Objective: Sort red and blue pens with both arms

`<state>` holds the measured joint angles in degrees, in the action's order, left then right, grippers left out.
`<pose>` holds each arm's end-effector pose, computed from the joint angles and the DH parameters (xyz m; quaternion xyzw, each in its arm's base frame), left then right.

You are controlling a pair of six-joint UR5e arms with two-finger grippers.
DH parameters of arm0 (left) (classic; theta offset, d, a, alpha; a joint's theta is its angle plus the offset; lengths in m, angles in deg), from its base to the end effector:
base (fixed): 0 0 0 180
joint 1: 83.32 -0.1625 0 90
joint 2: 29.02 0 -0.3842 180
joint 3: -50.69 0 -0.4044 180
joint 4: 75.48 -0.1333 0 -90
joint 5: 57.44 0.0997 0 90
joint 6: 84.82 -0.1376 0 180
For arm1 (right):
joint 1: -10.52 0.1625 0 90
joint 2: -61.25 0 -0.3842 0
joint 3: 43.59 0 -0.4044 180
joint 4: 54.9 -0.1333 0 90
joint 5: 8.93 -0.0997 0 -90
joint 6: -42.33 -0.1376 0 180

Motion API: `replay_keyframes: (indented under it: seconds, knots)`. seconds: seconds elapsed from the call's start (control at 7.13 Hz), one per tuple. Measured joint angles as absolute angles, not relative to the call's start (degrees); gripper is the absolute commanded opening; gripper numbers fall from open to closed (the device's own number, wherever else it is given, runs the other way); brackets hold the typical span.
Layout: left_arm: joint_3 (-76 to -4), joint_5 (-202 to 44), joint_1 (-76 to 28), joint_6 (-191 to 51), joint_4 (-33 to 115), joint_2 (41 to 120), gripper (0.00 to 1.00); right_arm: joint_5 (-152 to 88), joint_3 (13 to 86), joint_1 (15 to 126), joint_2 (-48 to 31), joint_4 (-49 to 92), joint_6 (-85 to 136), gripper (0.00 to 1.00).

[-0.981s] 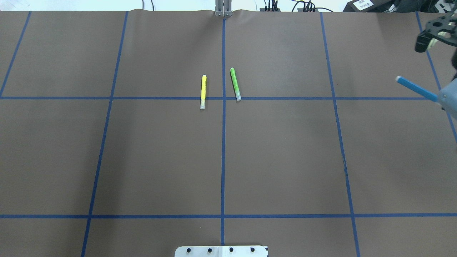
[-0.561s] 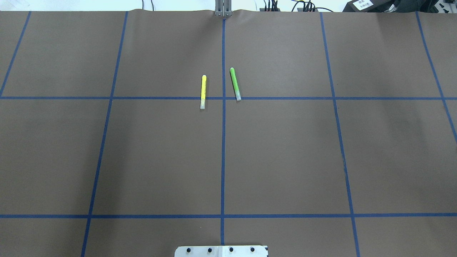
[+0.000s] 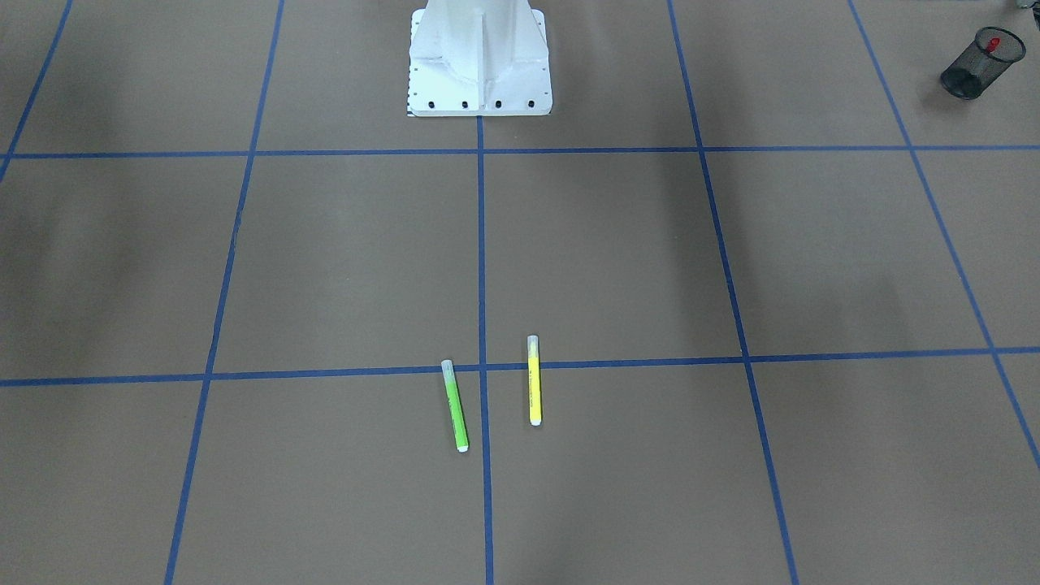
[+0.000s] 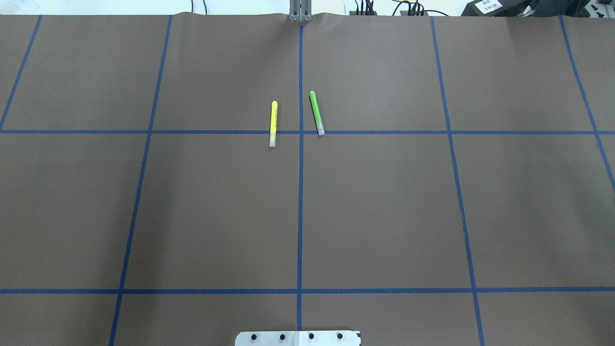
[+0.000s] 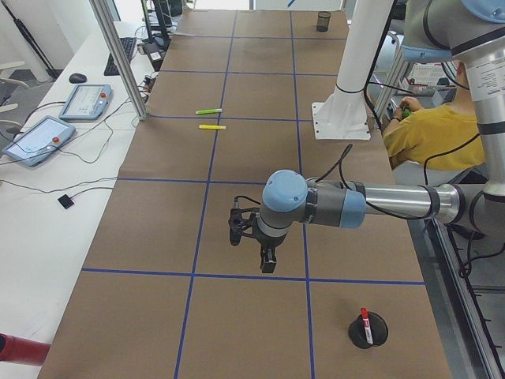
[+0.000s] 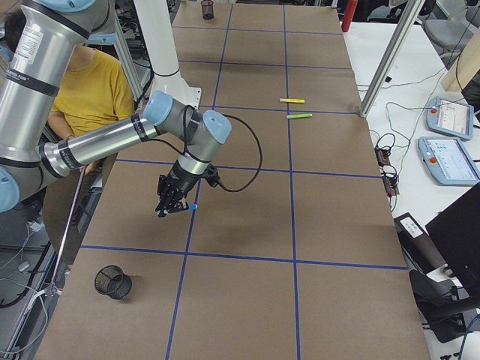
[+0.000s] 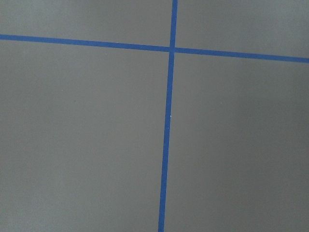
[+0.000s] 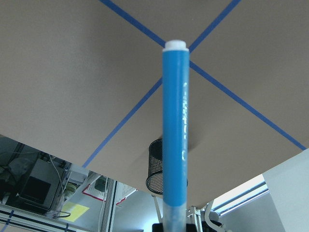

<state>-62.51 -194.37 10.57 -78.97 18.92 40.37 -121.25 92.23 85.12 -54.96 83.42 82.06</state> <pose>-0.0584 -0.3760 0.5850 0.0491 0.3983 -0.0535 0.9144 0.0150 -0.2505 0.5310 -0.1983 -0.2346 -0.3973 0.8648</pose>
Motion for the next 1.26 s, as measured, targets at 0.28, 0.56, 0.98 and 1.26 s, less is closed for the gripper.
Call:
replay_keyframes:
  seconds: [0.28, 0.56, 0.98, 1.26]
  knots:
    - [-62.60, -194.37, 10.55, -79.23, 18.94, 40.32, 1.00, -119.04, 91.96, 86.05, -62.07, 79.61, 82.06, 0.00]
    - [-62.63, -194.43, 10.55, -79.28, 19.61, 40.29, 1.00, -116.36, 90.45, 86.38, -65.29, 79.02, 81.96, 0.00]
    - [-63.22, -194.60, 10.55, -79.29, 19.99, 40.38, 1.00, -113.38, 84.74, 86.34, -66.57, 78.79, 81.76, 0.00]
    - [-63.99, -194.66, 10.55, -79.29, 20.02, 40.42, 1.00, -112.66, 81.45, 86.29, -69.29, 75.40, 81.71, 0.00]
